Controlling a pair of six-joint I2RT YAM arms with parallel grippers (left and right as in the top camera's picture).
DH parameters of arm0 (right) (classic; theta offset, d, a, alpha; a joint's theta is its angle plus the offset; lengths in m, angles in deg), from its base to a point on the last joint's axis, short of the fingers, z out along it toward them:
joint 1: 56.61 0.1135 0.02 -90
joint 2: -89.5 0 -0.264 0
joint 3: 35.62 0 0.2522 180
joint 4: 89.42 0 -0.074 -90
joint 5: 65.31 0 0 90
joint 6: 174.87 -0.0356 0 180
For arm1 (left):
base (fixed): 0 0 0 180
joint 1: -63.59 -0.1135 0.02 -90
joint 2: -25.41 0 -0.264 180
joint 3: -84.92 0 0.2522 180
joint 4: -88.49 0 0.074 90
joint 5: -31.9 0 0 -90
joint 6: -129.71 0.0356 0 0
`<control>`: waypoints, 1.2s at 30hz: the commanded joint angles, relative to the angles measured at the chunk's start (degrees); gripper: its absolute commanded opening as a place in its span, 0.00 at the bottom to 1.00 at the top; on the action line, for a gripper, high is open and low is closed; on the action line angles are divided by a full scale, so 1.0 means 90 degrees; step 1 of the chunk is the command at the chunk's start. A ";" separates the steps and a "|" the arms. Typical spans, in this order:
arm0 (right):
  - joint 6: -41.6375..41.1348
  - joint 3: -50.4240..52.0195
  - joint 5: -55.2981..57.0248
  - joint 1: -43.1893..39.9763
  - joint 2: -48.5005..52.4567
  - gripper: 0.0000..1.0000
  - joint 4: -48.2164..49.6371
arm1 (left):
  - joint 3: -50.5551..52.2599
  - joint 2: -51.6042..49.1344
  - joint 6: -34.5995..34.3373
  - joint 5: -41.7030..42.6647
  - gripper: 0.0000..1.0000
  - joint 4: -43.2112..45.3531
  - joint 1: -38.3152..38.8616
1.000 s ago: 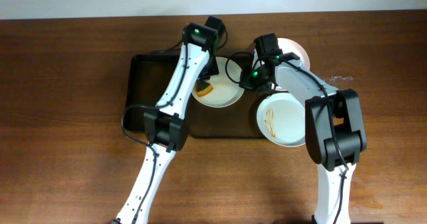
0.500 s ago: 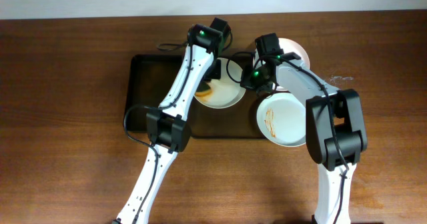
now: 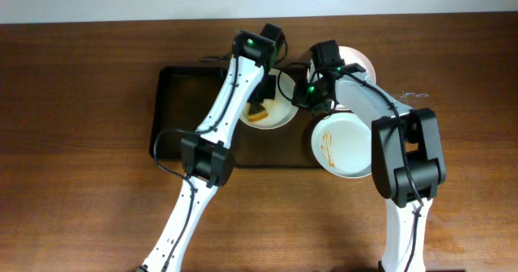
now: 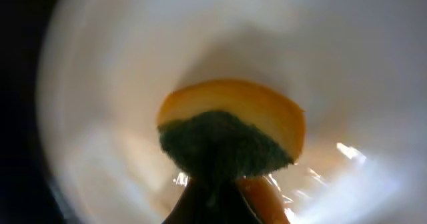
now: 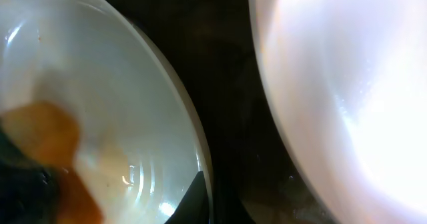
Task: Clean dirty plates on tray and stack at the side
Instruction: 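Scrub the plate again with the sponge in the left gripper, then carry the plate with the right gripper to the table's right side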
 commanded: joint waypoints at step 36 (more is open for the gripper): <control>0.0483 -0.0104 0.0580 0.0401 -0.0359 0.04 -0.0826 | -0.0199 0.2499 0.0743 0.1586 0.00 -0.0063 -0.1795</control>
